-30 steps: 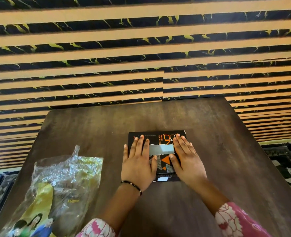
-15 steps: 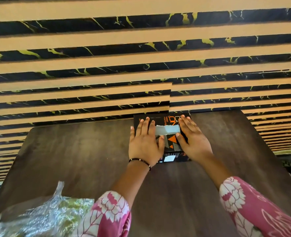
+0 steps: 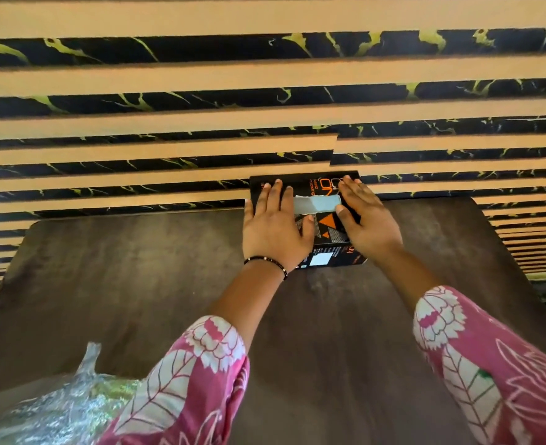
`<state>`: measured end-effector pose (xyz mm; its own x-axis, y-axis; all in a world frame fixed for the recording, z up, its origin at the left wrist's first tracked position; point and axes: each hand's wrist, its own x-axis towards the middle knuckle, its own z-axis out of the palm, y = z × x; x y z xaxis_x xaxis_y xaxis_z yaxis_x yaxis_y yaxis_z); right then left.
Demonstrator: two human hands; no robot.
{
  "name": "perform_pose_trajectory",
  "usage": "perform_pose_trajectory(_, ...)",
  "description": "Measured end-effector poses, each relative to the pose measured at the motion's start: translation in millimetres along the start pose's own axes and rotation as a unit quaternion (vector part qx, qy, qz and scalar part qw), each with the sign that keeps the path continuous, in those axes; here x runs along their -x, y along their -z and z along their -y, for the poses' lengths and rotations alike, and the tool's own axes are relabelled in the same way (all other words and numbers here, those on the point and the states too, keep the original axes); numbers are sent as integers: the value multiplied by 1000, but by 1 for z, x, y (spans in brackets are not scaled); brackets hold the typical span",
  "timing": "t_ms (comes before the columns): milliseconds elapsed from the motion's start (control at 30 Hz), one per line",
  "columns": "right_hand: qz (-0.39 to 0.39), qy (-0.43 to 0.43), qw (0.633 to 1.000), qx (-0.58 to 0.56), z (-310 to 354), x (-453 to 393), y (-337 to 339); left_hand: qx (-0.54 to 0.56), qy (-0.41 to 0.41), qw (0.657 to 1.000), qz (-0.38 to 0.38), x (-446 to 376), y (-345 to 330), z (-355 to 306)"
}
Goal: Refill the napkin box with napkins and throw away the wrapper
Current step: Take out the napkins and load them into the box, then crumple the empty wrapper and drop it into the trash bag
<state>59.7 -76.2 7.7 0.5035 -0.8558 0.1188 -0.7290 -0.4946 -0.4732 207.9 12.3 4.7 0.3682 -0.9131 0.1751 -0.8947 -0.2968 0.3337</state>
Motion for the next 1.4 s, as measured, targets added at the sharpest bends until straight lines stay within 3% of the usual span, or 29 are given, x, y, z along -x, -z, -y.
perform_pose_trajectory(233, 51, -3, 997, 52, 12, 4, 12, 11, 3, 999, 35, 2, 11, -3)
perform_pose_trajectory(400, -69, 15, 997, -14, 32, 81, 11, 85, -19, 996, -11, 47, 40, 7)
perform_pose_trajectory(500, -45, 14, 994, -94, 46, 161, -9, 106, 15, 994, -21, 107, 50, 23)
perform_pose_trajectory(633, 45, 43, 987, -147, 56, 269, -44, 61, 137, 989, 3, 215, 48, 44)
perform_pose_trajectory(767, 134, 69, 978, -146, 58, 319, -54, 11, 334, 939, 84, 285, 38, 57)
perform_pose_trajectory(867, 152, 48, 977, -144, 58, 319, -44, 9, 376, 918, 123, 302, 33, 59)
perform_pose_trajectory(1100, 152, -63, 976, -141, 57, 330, -20, 5, 277, 941, 193, 305, 28, 22)
perform_pose_trajectory(1200, 152, -92, 970, -165, 50, 337, -15, 15, 133, 961, 243, 306, 22, 0)
perform_pose_trajectory(1300, 147, -129, 962, -188, 41, 341, -6, 46, -33, 957, 284, 303, 25, -8)
perform_pose_trajectory(1400, 136, -165, 955, -205, 31, 341, 1, 93, -81, 970, 211, 300, 39, 1)
